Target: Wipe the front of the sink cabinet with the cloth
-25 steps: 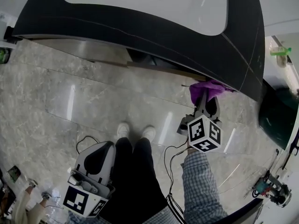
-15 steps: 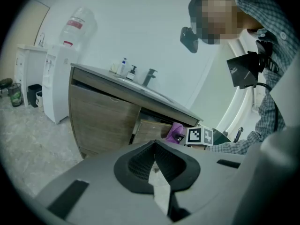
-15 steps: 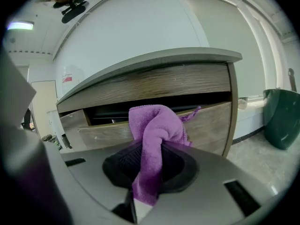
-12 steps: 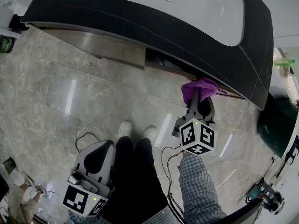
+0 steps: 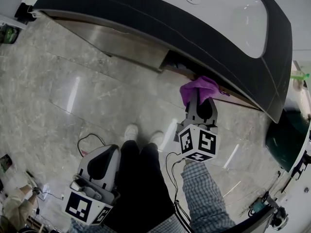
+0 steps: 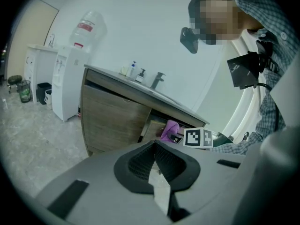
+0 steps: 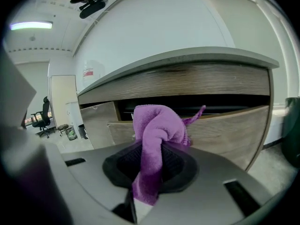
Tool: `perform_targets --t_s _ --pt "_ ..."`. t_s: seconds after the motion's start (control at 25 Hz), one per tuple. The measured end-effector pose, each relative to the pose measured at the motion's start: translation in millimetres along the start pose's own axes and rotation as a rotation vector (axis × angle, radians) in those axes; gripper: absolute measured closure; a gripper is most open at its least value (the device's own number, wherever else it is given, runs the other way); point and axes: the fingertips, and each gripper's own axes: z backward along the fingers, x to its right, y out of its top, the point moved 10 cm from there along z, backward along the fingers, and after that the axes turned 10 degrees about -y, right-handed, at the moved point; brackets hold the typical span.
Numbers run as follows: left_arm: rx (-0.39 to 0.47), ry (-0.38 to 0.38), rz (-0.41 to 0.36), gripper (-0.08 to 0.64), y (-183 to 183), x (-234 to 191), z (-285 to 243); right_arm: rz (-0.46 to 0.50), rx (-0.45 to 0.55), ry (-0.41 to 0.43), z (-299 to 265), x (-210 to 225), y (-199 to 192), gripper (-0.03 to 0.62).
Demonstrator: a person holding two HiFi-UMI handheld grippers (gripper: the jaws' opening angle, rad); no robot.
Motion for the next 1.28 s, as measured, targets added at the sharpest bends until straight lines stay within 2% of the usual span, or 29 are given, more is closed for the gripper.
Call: perform_targets --t_s 0.36,0.72,0.88,1.04,1.28 --pt "0.021 0.035 0.020 0.549 -6 -9 12 0.121 -0.008 0.154 -12 -56 -3 0.515" --pt "0.035 0.072 0.033 0.549 -8 -18 20 0.217 -0.034 0.398 -12 -122 -21 0.515" --pt "0.035 0.086 0.040 0.549 -10 -22 22 0.262 -0.066 0.478 -11 -138 -35 0.515" --pt "0.027 0.081 0.048 0.549 -14 -23 19 0.308 -0.100 0.488 -17 -138 -51 0.515" --pt "0.012 0.079 0.043 0.549 -17 -23 15 0.321 -0.127 0.390 -32 -116 -68 0.515"
